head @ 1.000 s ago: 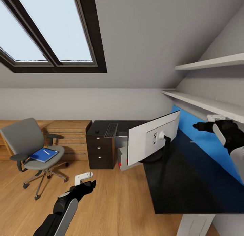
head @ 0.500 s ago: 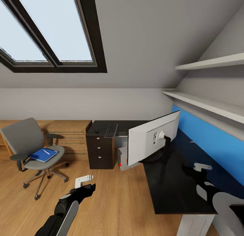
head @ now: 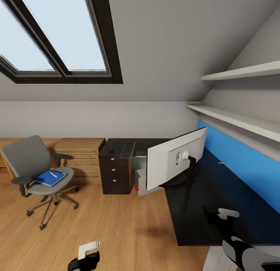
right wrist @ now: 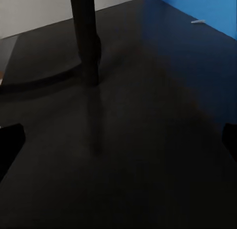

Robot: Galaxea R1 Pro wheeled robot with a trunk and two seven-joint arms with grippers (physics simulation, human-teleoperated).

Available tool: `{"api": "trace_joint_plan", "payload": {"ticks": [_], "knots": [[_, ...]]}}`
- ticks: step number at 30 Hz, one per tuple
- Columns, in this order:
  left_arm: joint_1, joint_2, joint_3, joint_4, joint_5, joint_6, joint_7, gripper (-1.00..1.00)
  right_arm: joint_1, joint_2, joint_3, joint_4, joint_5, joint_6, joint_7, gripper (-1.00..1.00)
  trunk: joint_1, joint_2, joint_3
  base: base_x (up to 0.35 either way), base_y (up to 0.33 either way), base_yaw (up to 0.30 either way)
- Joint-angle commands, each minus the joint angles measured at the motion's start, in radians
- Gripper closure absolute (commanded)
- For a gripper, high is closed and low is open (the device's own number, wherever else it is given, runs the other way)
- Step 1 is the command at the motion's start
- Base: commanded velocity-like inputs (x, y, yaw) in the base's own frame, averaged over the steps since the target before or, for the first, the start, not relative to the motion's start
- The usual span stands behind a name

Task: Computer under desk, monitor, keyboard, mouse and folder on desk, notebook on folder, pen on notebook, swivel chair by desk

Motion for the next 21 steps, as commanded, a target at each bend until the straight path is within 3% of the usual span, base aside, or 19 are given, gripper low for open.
{"api": "trace_joint_plan", "payload": {"ticks": [1, 5, 12, 19, 21], "knots": [[0.0, 0.0, -0.007, 0.017, 0.001, -0.004, 0.009, -1.0, 0.0, 0.001, 0.007, 0.002, -0.011, -0.005, 0.006, -1.0, 0.0, -0.001, 0.0, 0.0, 0.0, 0.0], [0.0, -0.003, -0.011, 0.078, -0.003, -0.027, 0.011, -1.0, 0.001, 0.003, 0.006, 0.001, -0.012, -0.008, 0.005, -1.0, 0.0, -0.001, 0.0, 0.0, 0.0, 0.0], [0.0, -0.007, -0.016, 0.133, -0.004, -0.2, 0.01, -1.0, 0.001, 0.013, 0.008, 0.001, -0.012, -0.009, -0.053, -1.0, 0.0, -0.001, 0.0, 0.0, 0.0, 0.124], [0.0, -0.014, -0.025, 0.155, -0.004, -0.244, 0.009, -1.0, 0.001, 0.02, 0.008, 0.001, -0.011, -0.009, -0.086, -1.0, 0.0, -0.001, 0.0, 0.0, 0.0, 0.216], [0.0, -0.03, -0.06, 0.164, -0.006, -0.247, 0.011, -1.0, 0.001, 0.02, 0.007, -0.002, -0.01, -0.012, -0.089, -1.0, 0.0, -0.001, 0.0, 0.0, 0.0, 0.088]]}}
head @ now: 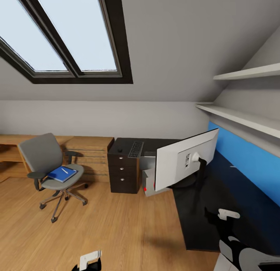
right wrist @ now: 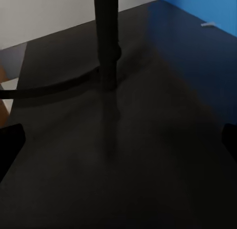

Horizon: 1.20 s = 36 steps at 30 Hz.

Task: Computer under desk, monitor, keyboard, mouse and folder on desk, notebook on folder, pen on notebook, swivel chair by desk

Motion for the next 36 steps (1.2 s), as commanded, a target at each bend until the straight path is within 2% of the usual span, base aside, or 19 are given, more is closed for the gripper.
{"api": "trace_joint_plan", "payload": {"ticks": [1, 3, 4, 6, 9, 10, 11, 14, 20, 24, 31, 36], "knots": [[-0.001, -0.01, -0.035, -0.003, 0.01, -0.006, 0.009, -1.0, -0.001, 0.001, 0.009, -0.002, -0.005, -0.009, -0.003, -1.0, 0.0, -0.001, 0.0, 0.0, 0.0, 0.044], [-0.001, -0.033, -0.073, -0.044, 0.008, -0.004, 0.012, -1.0, -0.001, 0.003, 0.01, -0.007, -0.006, -0.013, -0.004, -1.0, 0.0, -0.001, 0.0, 0.0, 0.0, 0.023], [-0.002, -0.07, -0.099, -0.316, 0.004, 0.208, 0.061, -1.0, -0.002, 0.036, 0.001, -0.137, -0.034, 0.017, -0.073, -1.0, 0.0, -0.001, 0.0, 0.0, 0.0, 0.002], [-0.002, -0.071, -0.096, -0.479, 0.005, 0.378, 0.086, -1.0, -0.003, 0.041, -0.001, -0.198, -0.054, 0.102, -0.121, -1.0, 0.0, -0.001, 0.0, 0.0, 0.0, 0.001], [-0.002, -0.065, -0.087, -0.617, 0.007, 0.502, 0.097, -1.0, -0.007, 0.048, 0.001, -0.24, -0.058, 0.212, -0.145, -1.0, 0.0, -0.001, 0.0, 0.0, 0.0, 0.0], [-0.002, -0.059, -0.086, -0.635, 0.008, 0.524, 0.098, -1.0, -0.007, 0.053, 0.002, -0.246, -0.058, 0.234, -0.148, -1.0, 0.0, -0.001, 0.0, 0.0, 0.0, 0.0], [-0.002, -0.042, -0.084, -0.639, 0.008, 0.544, 0.101, -1.0, -0.008, 0.058, 0.003, -0.25, -0.052, 0.257, -0.152, -1.0, 0.0, -0.001, 0.0, 0.0, 0.0, 0.0], [-0.002, -0.033, -0.084, -0.639, 0.007, 0.548, 0.103, -1.0, -0.008, 0.06, 0.002, -0.251, -0.031, 0.256, -0.154, -1.0, 0.0, -0.001, 0.0, 0.074, 0.0, 0.0], [-0.001, -0.029, -0.087, -0.637, 0.006, 0.502, 0.102, -1.0, -0.008, 0.062, 0.0, -0.25, -0.008, 0.226, -0.153, -1.0, 0.0, -0.001, 0.0, 0.258, 0.0, 0.0], [-0.001, -0.029, -0.088, -0.634, 0.007, 0.495, 0.102, -1.0, -0.008, 0.061, -0.001, -0.25, -0.006, 0.221, -0.154, -1.0, 0.0, -0.001, 0.0, 0.133, 0.0, 0.0], [-0.001, -0.031, -0.091, -0.631, 0.007, 0.495, 0.102, -1.0, -0.007, 0.059, -0.001, -0.246, -0.004, 0.165, -0.153, -1.0, 0.0, -0.001, 0.0, 0.029, -0.001, 0.0], [-0.001, -0.033, -0.091, -0.621, 0.007, 0.497, 0.102, -1.0, -0.007, 0.06, -0.001, -0.235, -0.003, 0.15, -0.153, -1.0, 0.0, -0.001, 0.0, 0.219, -0.072, 0.0]]}}
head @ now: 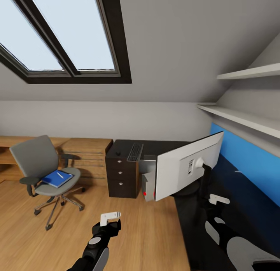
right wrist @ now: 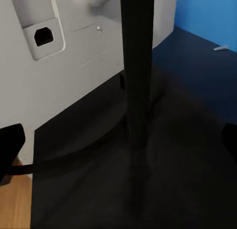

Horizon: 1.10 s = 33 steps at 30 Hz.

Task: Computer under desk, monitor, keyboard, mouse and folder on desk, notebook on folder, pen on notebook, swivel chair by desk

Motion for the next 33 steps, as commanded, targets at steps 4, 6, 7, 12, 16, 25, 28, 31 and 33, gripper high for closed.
{"api": "trace_joint_plan", "payload": {"ticks": [4, 6, 7, 12, 16, 25, 28, 31, 33], "knots": [[0.0, 0.0, -0.003, 0.002, 0.009, 0.003, 0.009, -1.0, 0.0, -0.001, 0.009, 0.013, -0.004, -0.017, -0.004, -1.0, 0.001, -0.001, 0.0, 0.299, -0.101, 0.0], [0.0, 0.0, -0.003, 0.003, 0.009, 0.003, 0.008, -1.0, 0.0, -0.002, 0.009, 0.02, 0.006, -0.023, -0.004, -1.0, 0.001, -0.001, 0.0, 0.285, -0.133, 0.0], [0.0, 0.0, -0.003, 0.003, 0.009, 0.003, 0.008, -1.0, 0.0, -0.002, 0.009, 0.021, 0.01, -0.024, -0.005, -1.0, 0.001, -0.001, 0.0, 0.261, -0.153, 0.0], [0.0, 0.0, -0.003, 0.003, 0.009, 0.004, 0.008, -1.0, 0.0, -0.005, 0.01, 0.033, 0.03, -0.027, -0.006, -1.0, 0.001, -0.001, 0.0, 0.099, -0.076, 0.0], [0.0, 0.0, -0.003, 0.004, 0.009, 0.004, 0.008, -1.0, 0.0, -0.01, 0.01, 0.038, 0.031, -0.027, -0.006, -1.0, 0.001, -0.001, 0.0, 0.076, -0.139, 0.0], [0.0, 0.0, -0.006, 0.005, 0.01, 0.004, 0.008, -1.0, 0.0, -0.017, 0.011, 0.058, 0.031, -0.027, -0.006, -1.0, 0.001, -0.001, 0.0, 0.064, -0.06, 0.0], [0.0, 0.0, -0.007, 0.005, 0.01, 0.005, 0.008, -1.0, 0.0, -0.016, 0.012, 0.059, 0.031, -0.027, -0.006, -1.0, 0.001, -0.001, 0.0, 0.173, -0.002, 0.0], [0.0, 0.0, -0.007, 0.005, 0.011, 0.005, 0.008, -1.0, 0.0, -0.016, 0.012, 0.059, 0.031, -0.027, -0.006, -1.0, 0.001, -0.001, 0.0, 0.069, -0.001, 0.0], [0.0, 0.0, -0.007, 0.005, 0.011, 0.005, 0.008, -1.0, 0.0, -0.017, 0.011, 0.059, 0.031, -0.027, -0.006, -1.0, 0.001, -0.001, 0.0, 0.039, 0.0, 0.0]]}}
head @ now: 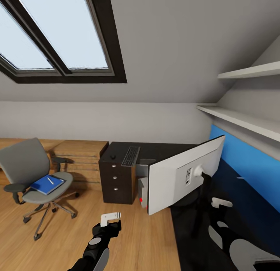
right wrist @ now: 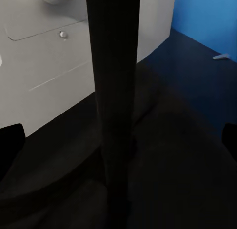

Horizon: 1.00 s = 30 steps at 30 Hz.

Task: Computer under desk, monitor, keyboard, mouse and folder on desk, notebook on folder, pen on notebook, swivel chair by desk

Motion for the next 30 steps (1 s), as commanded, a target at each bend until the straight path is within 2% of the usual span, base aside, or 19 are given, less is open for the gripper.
{"api": "trace_joint_plan", "payload": {"ticks": [1, 17, 30], "knots": [[0.0, 0.0, -0.002, -0.001, 0.009, 0.002, 0.008, -1.0, 0.0, 0.0, 0.009, 0.0, -0.007, -0.002, -0.005, -1.0, 0.001, -0.001, 0.0, 0.09, 0.0, 0.0], [0.0, 0.003, -0.002, -0.001, 0.01, 0.0, 0.008, -1.0, 0.0, -0.007, 0.008, 0.0, -0.007, -0.002, -0.005, -1.0, 0.001, -0.001, 0.0, 0.13, -0.036, 0.0], [0.0, 0.002, -0.002, -0.001, 0.012, 0.001, 0.008, -1.0, 0.0, -0.008, 0.008, 0.0, -0.007, -0.002, -0.005, -1.0, 0.001, -0.001, 0.0, 0.073, -0.011, 0.0]]}}
